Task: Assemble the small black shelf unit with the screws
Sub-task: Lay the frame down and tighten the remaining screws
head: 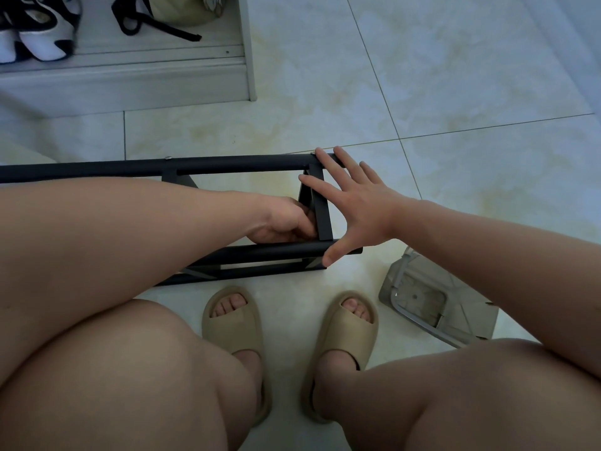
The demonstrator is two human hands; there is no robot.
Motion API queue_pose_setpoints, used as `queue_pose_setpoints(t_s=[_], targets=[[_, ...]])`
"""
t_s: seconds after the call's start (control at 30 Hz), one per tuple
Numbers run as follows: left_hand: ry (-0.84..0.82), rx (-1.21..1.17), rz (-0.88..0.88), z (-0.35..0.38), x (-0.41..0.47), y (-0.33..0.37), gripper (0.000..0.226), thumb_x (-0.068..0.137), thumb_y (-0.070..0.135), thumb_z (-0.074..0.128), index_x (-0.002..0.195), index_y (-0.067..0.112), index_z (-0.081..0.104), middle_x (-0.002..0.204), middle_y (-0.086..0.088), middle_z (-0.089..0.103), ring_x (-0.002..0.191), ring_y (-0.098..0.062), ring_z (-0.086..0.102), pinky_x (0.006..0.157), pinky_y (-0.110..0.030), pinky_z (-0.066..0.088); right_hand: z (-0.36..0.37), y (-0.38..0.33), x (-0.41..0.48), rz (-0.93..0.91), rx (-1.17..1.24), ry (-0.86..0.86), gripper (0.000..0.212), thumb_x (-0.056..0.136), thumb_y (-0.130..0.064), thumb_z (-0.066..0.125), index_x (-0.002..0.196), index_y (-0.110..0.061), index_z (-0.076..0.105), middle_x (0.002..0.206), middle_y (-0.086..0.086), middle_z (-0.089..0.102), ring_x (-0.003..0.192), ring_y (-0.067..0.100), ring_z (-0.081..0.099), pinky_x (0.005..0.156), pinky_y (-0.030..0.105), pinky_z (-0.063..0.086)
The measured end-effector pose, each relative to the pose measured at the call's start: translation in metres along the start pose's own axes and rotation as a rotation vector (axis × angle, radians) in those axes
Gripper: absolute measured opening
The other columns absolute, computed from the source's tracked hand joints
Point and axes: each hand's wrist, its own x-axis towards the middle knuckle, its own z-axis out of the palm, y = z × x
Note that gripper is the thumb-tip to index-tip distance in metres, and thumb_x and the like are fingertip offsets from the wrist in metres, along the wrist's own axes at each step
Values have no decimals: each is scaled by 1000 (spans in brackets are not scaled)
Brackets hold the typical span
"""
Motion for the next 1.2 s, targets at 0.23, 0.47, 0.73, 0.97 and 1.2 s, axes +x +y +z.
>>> queue_pose_setpoints(t_s=[0.23, 0.47, 0.73, 0.97, 1.2], targets=[[-31, 8, -1, -1, 1, -1, 30, 92, -8, 48, 96, 6, 73, 99, -15, 74, 94, -28, 71, 96, -39, 53, -3, 0, 1, 0, 4, 12, 140, 50, -95, 63, 159, -41, -6, 163, -3, -33, 151, 24, -30, 123, 55, 9], [-65, 57, -15, -1, -3, -1, 20, 94, -2, 51, 100, 5, 69, 100, -17, 74, 97, -34, 68, 103, -46, 48, -2, -2, 1, 1, 4, 25, 141, 47, -97, 60, 159, -40, -6, 164, -4, -31, 151, 23, -27, 119, 55, 19], [24, 94, 33, 2, 1, -5, 18, 90, -7, 56, 101, 1, 67, 103, -20, 74, 102, -36, 70, 106, -52, 48, 0, -3, 0, -2, 20, 32, 142, 46, -97, 60, 159, -41, -5, 164, -5, -30, 151, 22, -27, 117, 56, 23], [17, 84, 31, 1, -3, -3, 15, 91, -5, 55, 95, 1, 68, 91, -18, 73, 91, -36, 68, 92, -45, 56, -4, -5, 1, 15, 1, 23, 143, 43, -99, 56, 159, -41, -3, 165, -5, -27, 151, 21, -22, 116, 56, 26], [57, 98, 26, 1, -4, -6, 14, 89, -1, 56, 92, 2, 69, 97, -30, 69, 88, -36, 68, 93, -47, 55, -4, -6, 1, 18, -1, 36, 143, 42, -98, 58, 160, -40, 3, 166, -3, -22, 151, 21, -19, 116, 56, 23]])
